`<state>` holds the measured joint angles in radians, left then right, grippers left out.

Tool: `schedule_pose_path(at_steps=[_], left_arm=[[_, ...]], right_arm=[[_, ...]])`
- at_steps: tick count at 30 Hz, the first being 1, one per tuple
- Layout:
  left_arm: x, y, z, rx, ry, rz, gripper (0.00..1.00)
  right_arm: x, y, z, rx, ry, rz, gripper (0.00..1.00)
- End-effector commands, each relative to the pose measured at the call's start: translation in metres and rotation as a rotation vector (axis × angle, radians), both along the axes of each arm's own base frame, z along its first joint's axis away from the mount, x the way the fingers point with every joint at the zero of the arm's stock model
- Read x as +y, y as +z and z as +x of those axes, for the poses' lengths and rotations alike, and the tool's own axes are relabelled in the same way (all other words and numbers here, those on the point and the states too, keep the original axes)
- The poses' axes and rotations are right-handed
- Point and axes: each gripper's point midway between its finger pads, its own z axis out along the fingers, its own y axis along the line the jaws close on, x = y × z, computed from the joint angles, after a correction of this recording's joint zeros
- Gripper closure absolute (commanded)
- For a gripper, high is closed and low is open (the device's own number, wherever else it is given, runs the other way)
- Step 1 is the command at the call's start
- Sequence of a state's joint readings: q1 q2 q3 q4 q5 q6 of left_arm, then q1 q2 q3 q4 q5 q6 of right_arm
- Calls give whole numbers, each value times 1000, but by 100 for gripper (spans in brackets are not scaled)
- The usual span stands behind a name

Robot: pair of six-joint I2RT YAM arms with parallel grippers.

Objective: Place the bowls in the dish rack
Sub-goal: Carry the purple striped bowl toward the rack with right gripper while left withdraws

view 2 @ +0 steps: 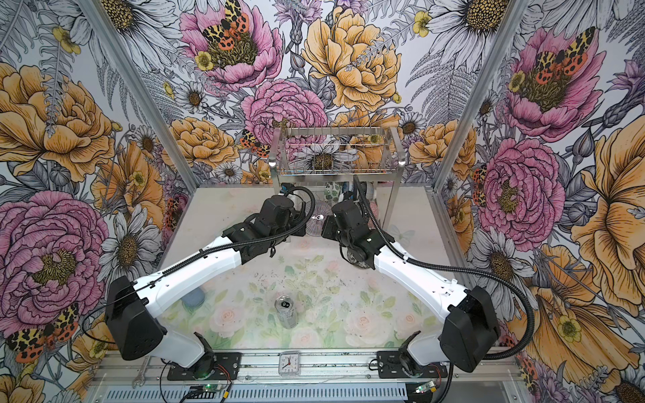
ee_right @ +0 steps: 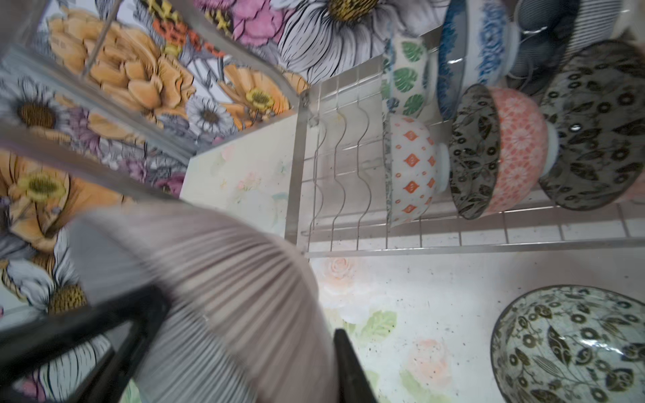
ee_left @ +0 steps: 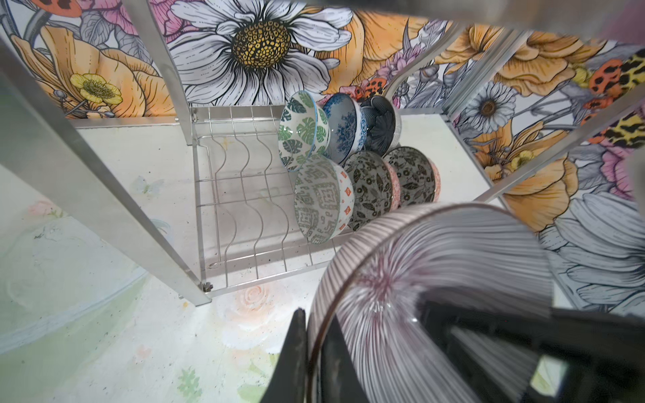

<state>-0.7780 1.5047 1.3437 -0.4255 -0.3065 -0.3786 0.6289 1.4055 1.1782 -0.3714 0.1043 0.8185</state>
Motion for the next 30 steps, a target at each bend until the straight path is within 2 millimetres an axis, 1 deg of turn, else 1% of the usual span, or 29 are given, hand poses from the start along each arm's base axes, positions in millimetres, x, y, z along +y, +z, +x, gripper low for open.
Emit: schedule_pose_path(at_steps=[1,5,7,8,9,11,12,14,16,18,22,24,27,28,30], left_arm=[[-2,53,3,-118,15,-108,100],[1,56,0,-124,13,-101,100],[7,57,-2,-132,16,-76,100],[10,58,-3,-137,8,-52,84],[13,60,-5,-141,-12,-25,55],[20,60,-8,-143,-40,48,11],[25,62,-11,-149,-57,89,1],[38,61,-15,-148,-82,152,1],[58,60,-17,-136,-86,196,1],[76,58,-18,-124,-86,219,2],[118,56,-19,-92,-60,225,1],[135,53,-18,-82,-40,228,1],[155,45,-15,-66,-14,231,2],[160,41,-14,-59,-8,233,1],[167,33,-11,-42,-1,240,1]], right_arm=[[12,19,1,-46,30,17,100],[11,26,2,-79,26,-6,100],[9,30,3,-97,21,-20,100],[8,31,4,-105,15,-30,100],[6,31,5,-111,9,-42,100],[4,31,8,-124,0,-66,100],[3,30,9,-132,-5,-90,100],[3,26,11,-154,-18,-157,100],[2,22,14,-176,-36,-234,100],[3,18,17,-198,-53,-316,100],[2,18,25,-255,-103,-484,100],[-4,19,32,-276,-148,-563,100],[-9,16,45,-290,-208,-661,100],[2,16,44,-304,-198,-685,100],[4,17,52,-315,-222,-734,100]])
